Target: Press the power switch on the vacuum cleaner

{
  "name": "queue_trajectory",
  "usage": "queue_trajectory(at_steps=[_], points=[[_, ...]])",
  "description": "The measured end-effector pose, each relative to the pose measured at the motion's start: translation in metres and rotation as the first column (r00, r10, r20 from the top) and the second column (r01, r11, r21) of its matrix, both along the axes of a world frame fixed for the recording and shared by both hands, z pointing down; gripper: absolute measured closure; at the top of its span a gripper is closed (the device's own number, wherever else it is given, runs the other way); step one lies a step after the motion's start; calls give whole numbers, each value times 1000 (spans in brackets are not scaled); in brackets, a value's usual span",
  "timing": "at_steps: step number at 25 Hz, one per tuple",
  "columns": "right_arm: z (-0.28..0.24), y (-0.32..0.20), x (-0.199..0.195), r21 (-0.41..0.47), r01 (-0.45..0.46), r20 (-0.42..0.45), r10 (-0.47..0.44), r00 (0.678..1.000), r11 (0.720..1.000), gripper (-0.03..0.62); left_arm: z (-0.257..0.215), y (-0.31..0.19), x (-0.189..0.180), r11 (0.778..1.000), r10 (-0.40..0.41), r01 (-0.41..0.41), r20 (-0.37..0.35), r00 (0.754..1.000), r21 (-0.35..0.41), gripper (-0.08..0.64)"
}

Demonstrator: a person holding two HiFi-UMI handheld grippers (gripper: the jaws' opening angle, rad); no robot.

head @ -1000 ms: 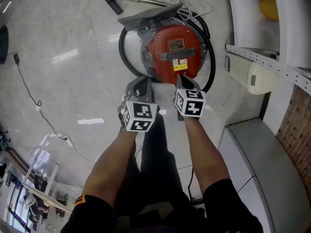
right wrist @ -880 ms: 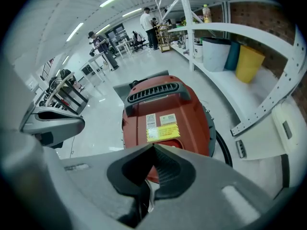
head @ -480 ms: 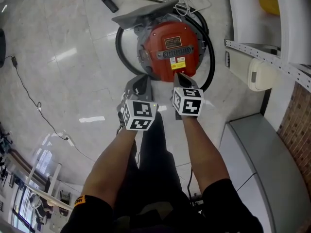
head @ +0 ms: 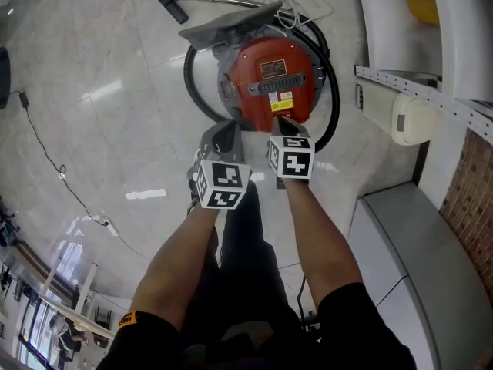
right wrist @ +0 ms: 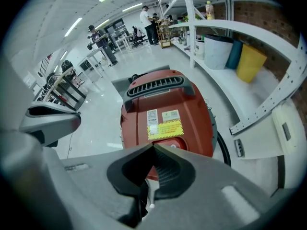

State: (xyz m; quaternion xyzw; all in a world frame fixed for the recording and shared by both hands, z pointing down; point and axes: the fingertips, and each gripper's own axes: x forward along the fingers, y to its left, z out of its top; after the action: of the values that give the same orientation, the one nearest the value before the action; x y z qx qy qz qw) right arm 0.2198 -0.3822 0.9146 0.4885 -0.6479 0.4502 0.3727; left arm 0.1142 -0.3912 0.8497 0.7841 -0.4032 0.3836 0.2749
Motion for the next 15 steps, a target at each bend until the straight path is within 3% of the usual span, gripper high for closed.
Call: queue_trajectory(at_steps=[8, 15], points=[[-13, -2, -2, 38, 29, -41, -27, 999, 999, 600, -23, -6, -8, 999, -34, 36, -33, 999, 41, 545], [-66, 14, -28, 131, 20, 17, -22, 1000, 991, 600, -60, -3, -39, 991, -101, 105, -47, 994, 87, 545]])
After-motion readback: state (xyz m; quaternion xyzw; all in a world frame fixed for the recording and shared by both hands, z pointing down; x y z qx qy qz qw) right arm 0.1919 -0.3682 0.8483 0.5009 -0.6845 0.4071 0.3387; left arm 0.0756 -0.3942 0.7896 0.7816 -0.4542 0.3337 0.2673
